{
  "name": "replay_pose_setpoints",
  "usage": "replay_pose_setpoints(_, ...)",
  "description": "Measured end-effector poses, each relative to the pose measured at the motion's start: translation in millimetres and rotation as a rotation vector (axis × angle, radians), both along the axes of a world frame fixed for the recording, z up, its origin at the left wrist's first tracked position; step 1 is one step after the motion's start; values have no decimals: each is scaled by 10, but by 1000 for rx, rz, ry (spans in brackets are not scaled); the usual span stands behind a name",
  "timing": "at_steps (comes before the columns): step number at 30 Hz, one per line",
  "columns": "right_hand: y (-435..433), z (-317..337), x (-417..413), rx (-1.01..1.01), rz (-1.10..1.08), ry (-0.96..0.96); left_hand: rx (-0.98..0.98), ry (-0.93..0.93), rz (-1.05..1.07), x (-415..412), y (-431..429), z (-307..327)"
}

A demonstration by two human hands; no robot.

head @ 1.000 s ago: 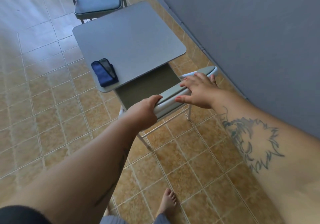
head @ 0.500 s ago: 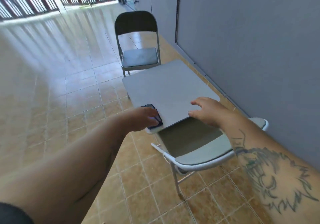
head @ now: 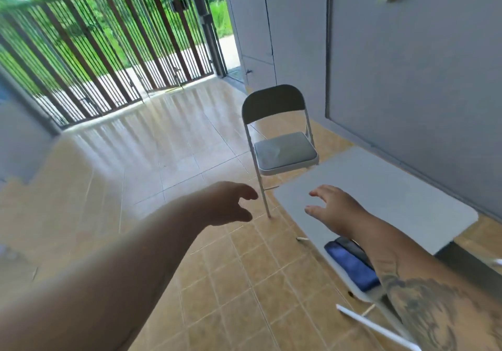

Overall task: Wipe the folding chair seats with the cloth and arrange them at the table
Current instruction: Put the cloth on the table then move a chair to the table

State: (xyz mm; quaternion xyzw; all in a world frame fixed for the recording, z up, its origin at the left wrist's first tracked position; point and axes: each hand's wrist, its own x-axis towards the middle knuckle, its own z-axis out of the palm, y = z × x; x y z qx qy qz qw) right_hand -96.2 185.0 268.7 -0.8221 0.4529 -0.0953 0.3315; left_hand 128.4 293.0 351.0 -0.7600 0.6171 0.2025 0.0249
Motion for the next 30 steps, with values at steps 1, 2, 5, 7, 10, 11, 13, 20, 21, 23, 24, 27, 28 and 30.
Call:
replay_pose_setpoints(1,-162,4,202,-13,-4,-7,-8,-37,-13,190,-137,-3)
replay_pose_setpoints(2,-317,10,397,-23,-7,-16,-20,-68,-25,364,-288,-2)
replay_pose_setpoints(5,-861,16,1008,-37,-12,-54,-96,-141,-42,957,-880,9)
replay_pose_setpoints(7,-1258,40,1418,-6,3,-34,-114,-161,-50,1362,-1278,28)
replay_pose_setpoints(10,-1902,111,2034,14,12,11,-106,-221,-55,1985,-1848,79)
replay_pose_setpoints(11,-2104,153,2247,10,4,23,-85,-239,-56,2193,-2009,96)
replay_pose_setpoints(13,-2500,233,2681,-9,-28,6,-87,-260,-72,2641,-2338,114)
replay_pose_setpoints(20,-3453,22,3998,-19,-231,-132,-107,-317,-231,4203,-3630,12)
replay_pose_setpoints(21,-3531,-42,4158,-1,-270,-148,-100,-318,-268,4402,-3845,0)
replay_pose_setpoints(23,-3609,-208,4445,67,-355,-161,-64,-313,-363,4746,-4255,-33)
replay_pose_setpoints(24,-3653,-286,4600,101,-385,-150,-58,-321,-415,4906,-4478,-32)
replay_pose_setpoints(27,-3809,-533,5065,192,-412,-95,-14,-331,-537,5296,-5144,-55)
replay_pose_setpoints(28,-3892,-600,5196,208,-413,-85,-28,-343,-575,5391,-5397,-80)
replay_pose_setpoints(30,-4061,-728,5406,241,-402,-55,-13,-367,-651,5501,-5868,-162)
